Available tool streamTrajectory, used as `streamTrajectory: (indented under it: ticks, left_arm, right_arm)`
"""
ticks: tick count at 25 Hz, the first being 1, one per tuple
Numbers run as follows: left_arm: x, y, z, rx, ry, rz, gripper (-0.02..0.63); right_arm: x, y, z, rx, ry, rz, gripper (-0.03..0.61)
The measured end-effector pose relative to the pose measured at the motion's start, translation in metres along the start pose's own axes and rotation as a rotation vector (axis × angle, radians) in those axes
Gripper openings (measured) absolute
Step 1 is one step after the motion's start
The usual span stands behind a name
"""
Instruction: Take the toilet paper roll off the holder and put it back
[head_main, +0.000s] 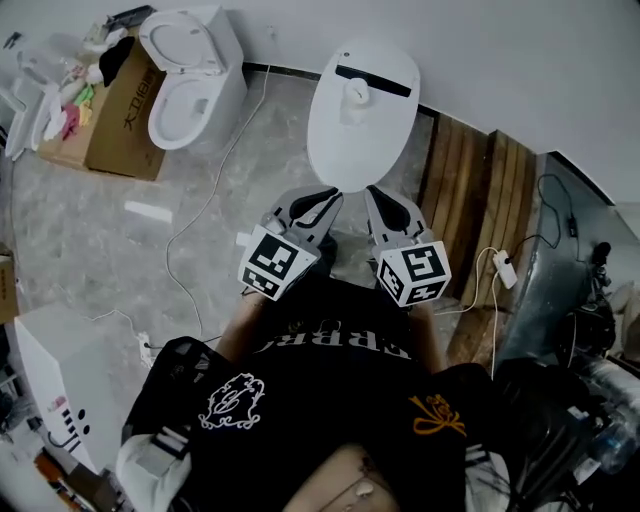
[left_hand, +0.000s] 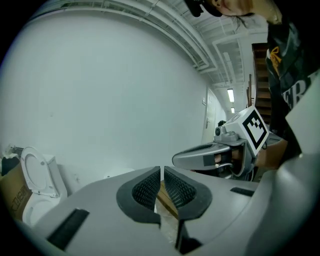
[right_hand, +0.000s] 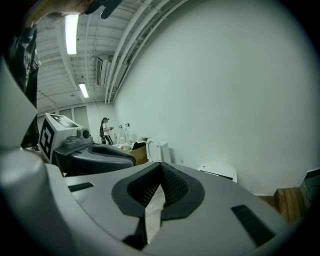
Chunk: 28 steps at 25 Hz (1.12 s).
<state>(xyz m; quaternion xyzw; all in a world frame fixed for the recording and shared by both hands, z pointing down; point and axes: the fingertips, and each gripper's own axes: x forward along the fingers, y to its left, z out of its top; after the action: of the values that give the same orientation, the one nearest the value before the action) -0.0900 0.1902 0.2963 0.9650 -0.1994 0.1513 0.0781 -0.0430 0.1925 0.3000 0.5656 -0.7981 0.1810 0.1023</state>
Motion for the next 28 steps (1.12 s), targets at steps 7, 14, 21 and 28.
streamTrajectory:
  ticks: [7, 14, 21, 28]
  left_arm:
    - [0.043, 0.063, 0.010, -0.025, 0.001, 0.008, 0.035]
    - [0.066, 0.107, 0.005, -0.049, 0.029, 0.013, 0.035]
    - [0.088, 0.129, 0.003, -0.060, 0.044, 0.045, 0.035]
    - [0.119, 0.154, 0.005, -0.076, 0.050, 0.140, 0.035]
  right_arm:
    - [0.063, -0.038, 0.018, -0.011, 0.058, -0.009, 0.014]
    - [0.112, -0.066, 0.027, -0.028, 0.085, -0.024, 0.014]
    - [0.142, -0.100, 0.021, -0.065, 0.136, -0.018, 0.014]
    - [0.193, -0.156, 0.016, -0.123, 0.173, 0.013, 0.014]
